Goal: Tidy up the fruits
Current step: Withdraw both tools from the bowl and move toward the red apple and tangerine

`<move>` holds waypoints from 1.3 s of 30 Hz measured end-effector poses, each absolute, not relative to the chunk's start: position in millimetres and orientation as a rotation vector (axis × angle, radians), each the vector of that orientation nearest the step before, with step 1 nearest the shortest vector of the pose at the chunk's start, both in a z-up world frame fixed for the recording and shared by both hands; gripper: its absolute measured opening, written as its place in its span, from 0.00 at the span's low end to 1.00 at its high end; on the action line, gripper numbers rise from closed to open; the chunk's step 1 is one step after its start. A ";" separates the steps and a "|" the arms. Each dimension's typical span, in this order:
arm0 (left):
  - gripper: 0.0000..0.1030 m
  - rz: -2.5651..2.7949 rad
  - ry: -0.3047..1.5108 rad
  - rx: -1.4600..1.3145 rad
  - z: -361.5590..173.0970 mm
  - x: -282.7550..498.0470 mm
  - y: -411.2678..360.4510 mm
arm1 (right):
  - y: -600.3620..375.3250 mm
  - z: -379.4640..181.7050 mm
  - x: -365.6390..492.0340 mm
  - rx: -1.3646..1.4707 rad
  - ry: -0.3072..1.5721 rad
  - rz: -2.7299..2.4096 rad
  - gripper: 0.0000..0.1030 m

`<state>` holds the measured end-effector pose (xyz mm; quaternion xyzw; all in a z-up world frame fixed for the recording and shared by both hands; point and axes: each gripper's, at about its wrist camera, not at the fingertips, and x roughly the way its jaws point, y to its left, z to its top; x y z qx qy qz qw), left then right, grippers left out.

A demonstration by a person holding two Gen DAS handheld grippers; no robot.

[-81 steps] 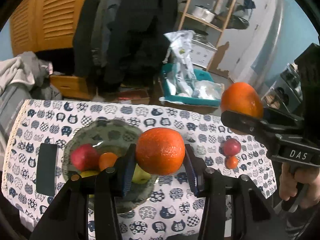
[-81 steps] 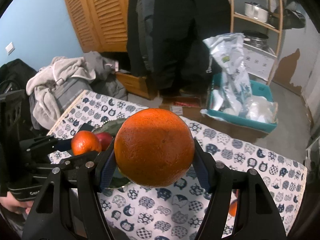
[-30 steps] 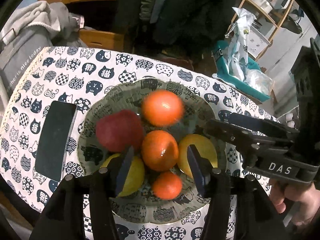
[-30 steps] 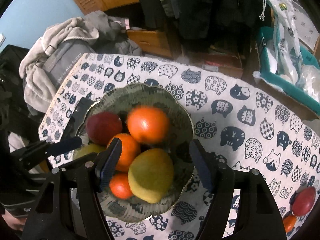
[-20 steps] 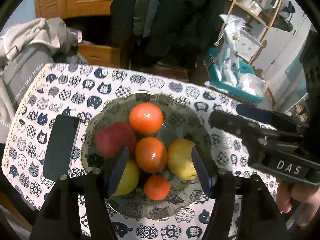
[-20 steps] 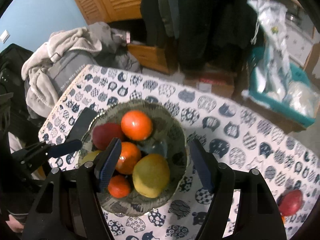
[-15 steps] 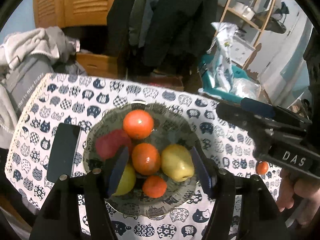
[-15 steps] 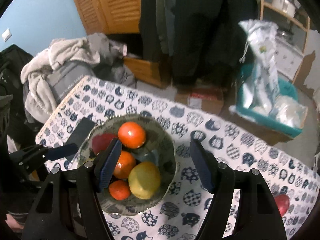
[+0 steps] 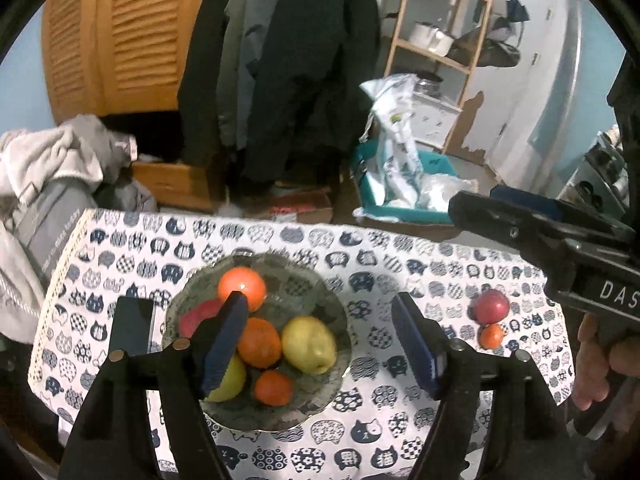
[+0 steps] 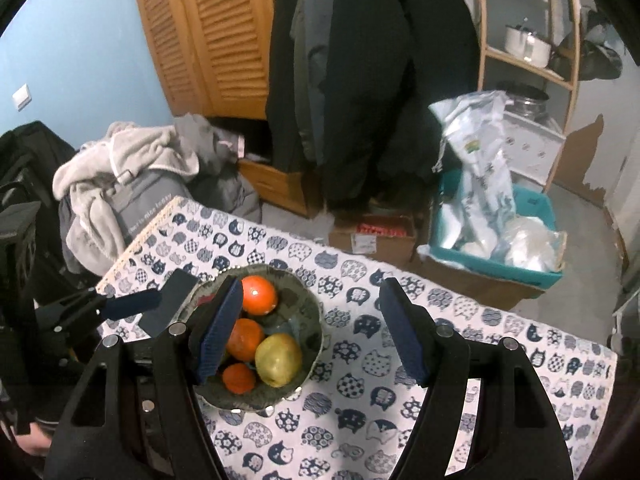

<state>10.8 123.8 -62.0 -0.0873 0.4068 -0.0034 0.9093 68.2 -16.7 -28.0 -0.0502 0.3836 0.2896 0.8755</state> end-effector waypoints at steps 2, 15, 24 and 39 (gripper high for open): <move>0.78 -0.015 0.817 -0.171 -53.3 8.2 118.1 | -25.2 -21.4 63.9 -0.100 0.791 0.597 0.70; 0.79 -0.093 0.778 -0.121 -26.5 1.2 70.8 | -81.1 1.9 42.0 -0.097 0.738 0.531 0.70; 0.83 -0.140 0.771 -0.085 -17.7 5.2 33.8 | -129.8 4.3 37.5 -0.072 0.735 0.464 0.71; 0.83 -0.214 0.783 -0.002 -14.5 11.8 -31.7 | -211.3 -11.8 33.1 -0.035 0.770 0.358 0.72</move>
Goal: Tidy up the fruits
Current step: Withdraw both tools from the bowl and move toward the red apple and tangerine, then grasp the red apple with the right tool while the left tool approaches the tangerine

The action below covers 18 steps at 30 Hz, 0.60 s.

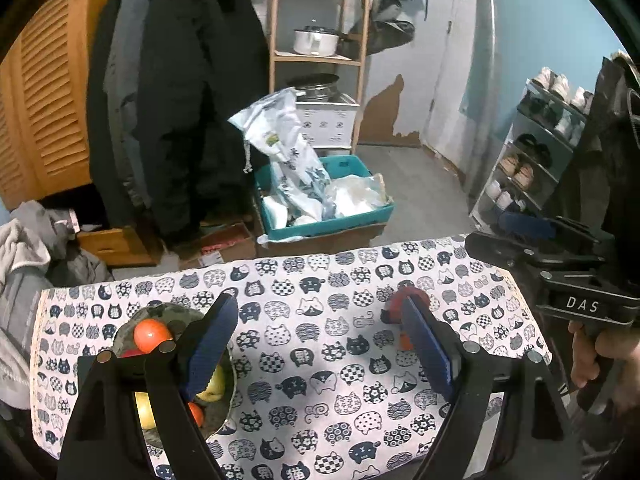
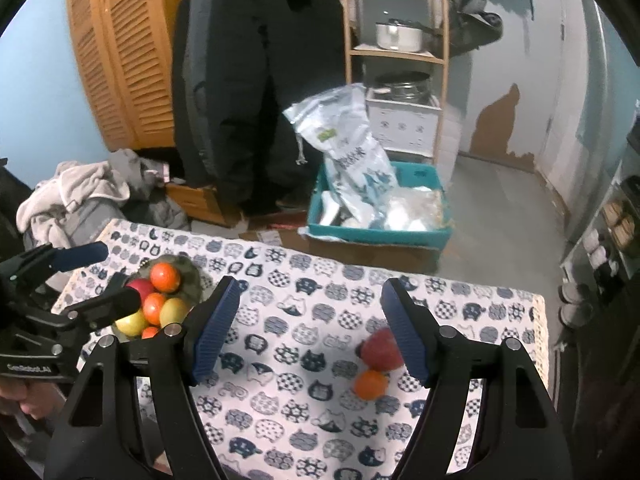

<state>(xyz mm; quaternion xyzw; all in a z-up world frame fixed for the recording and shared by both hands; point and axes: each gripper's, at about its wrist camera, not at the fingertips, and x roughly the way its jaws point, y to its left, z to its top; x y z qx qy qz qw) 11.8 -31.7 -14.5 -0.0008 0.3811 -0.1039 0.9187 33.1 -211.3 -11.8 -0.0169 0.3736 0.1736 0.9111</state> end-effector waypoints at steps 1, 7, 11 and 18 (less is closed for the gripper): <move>0.83 -0.218 0.786 0.001 -15.1 12.8 -34.3 | -215.9 -12.2 32.4 -0.031 0.770 0.351 0.72; 0.84 -0.240 0.807 0.023 -22.4 21.6 -52.5 | -235.0 -18.3 34.2 -0.016 0.785 0.326 0.76; 0.84 -0.244 0.846 0.019 -34.8 33.9 -60.1 | -245.4 -30.1 40.4 -0.006 0.813 0.309 0.77; 0.84 -0.238 0.905 0.030 -61.4 55.7 -66.6 | -261.4 -69.6 63.7 0.003 0.911 0.270 0.79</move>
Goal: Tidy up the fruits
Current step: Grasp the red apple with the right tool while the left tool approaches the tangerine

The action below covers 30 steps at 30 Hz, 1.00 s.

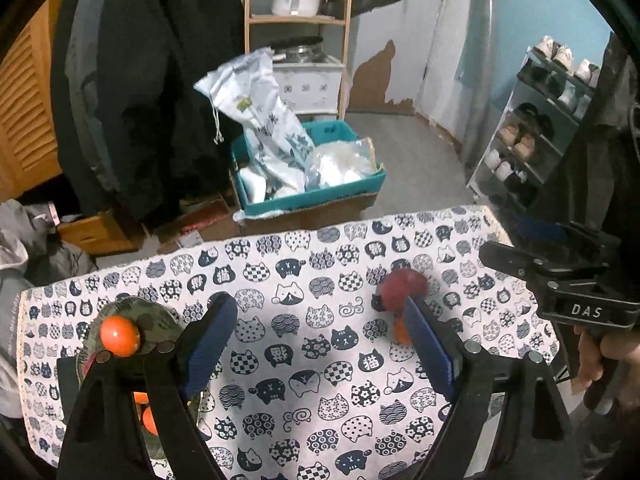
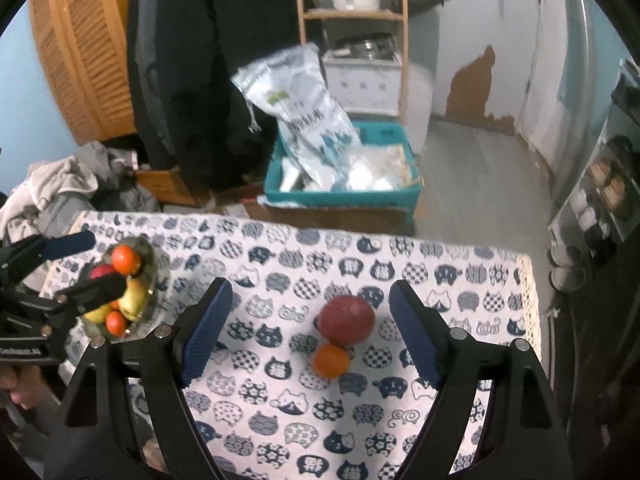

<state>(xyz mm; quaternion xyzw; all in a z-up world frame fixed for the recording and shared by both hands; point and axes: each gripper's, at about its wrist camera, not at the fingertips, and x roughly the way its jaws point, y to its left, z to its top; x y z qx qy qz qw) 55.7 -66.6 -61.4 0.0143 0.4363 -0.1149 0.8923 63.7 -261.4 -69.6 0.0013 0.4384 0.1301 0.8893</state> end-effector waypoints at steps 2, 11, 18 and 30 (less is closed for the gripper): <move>0.84 -0.243 0.928 0.027 -71.8 63.1 -66.8 | -265.8 -83.1 72.0 0.012 0.945 0.256 0.79; 0.84 -0.249 1.036 -0.021 -117.7 91.9 -63.2 | -273.6 -146.8 104.5 0.050 1.101 0.212 0.81; 0.84 -0.249 1.104 -0.049 -148.5 110.9 -66.4 | -270.4 -191.5 125.7 0.071 1.208 0.198 0.81; 0.84 -0.263 1.162 -0.051 -187.6 134.4 -75.8 | -270.8 -251.3 153.0 0.105 1.312 0.167 0.82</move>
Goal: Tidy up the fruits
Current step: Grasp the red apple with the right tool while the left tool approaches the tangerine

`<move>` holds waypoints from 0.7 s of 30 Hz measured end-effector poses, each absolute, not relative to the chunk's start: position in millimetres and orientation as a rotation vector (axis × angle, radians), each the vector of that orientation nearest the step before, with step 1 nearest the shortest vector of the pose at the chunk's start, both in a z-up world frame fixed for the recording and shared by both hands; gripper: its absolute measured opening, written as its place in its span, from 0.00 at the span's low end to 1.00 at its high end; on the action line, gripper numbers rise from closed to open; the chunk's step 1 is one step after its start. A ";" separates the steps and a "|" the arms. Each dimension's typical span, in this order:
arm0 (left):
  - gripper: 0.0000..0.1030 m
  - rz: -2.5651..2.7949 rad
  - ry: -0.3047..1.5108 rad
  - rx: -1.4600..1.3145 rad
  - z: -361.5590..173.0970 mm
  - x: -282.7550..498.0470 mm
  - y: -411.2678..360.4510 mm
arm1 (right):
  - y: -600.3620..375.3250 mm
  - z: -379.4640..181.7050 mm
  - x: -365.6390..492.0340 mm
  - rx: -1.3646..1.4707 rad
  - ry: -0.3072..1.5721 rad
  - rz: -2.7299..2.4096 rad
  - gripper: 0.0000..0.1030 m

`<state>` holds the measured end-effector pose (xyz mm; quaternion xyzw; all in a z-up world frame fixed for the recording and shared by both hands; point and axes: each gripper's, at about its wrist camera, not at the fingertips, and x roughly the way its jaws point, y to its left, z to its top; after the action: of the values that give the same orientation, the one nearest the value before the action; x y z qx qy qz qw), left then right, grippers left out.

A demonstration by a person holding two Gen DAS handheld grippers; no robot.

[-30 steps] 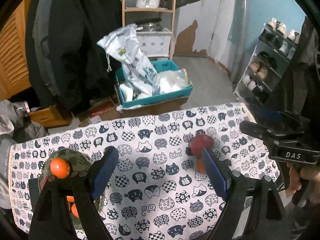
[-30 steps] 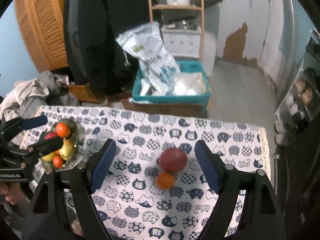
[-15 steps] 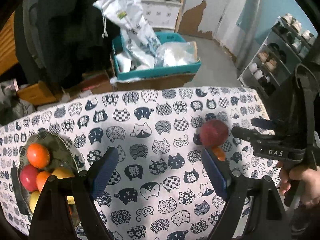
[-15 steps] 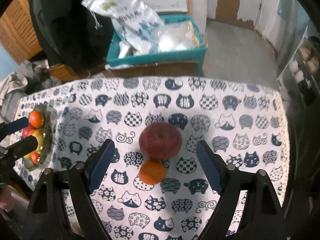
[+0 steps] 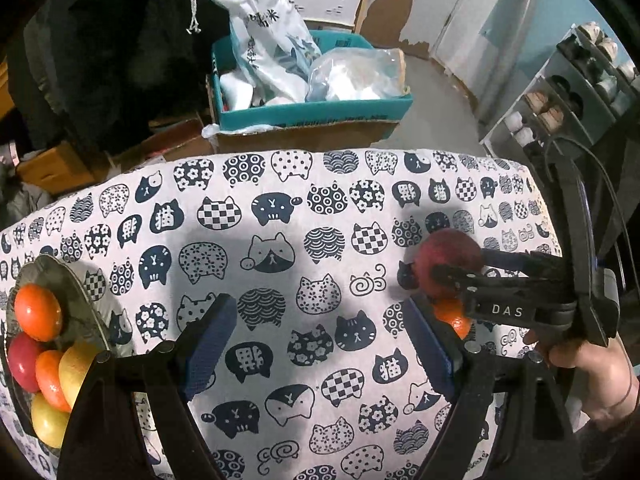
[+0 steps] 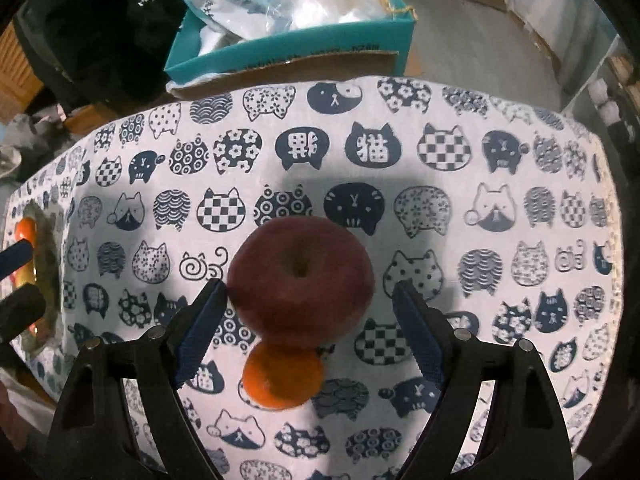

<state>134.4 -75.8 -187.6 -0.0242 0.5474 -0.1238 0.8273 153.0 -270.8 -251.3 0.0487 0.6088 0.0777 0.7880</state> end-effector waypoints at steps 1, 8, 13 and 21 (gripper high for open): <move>0.84 -0.265 1.165 -0.050 -188.8 134.8 -76.1 | -270.5 -253.5 154.1 0.110 1.313 0.170 0.82; 0.84 -0.274 1.178 -0.032 -194.2 134.5 -80.2 | -266.5 -267.5 158.5 0.114 1.337 0.187 0.77; 0.84 -0.289 1.182 -0.040 -194.6 133.0 -86.3 | -268.5 -264.5 154.2 0.113 1.314 0.169 0.76; 0.84 -0.355 1.193 -0.045 -193.6 129.3 -119.9 | -302.8 -220.3 135.3 0.118 1.174 0.110 0.76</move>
<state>129.3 -119.9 -193.6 -0.0213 0.5588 -0.1661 0.8122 135.3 -302.8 -220.3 0.0555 0.5531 0.0517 0.8296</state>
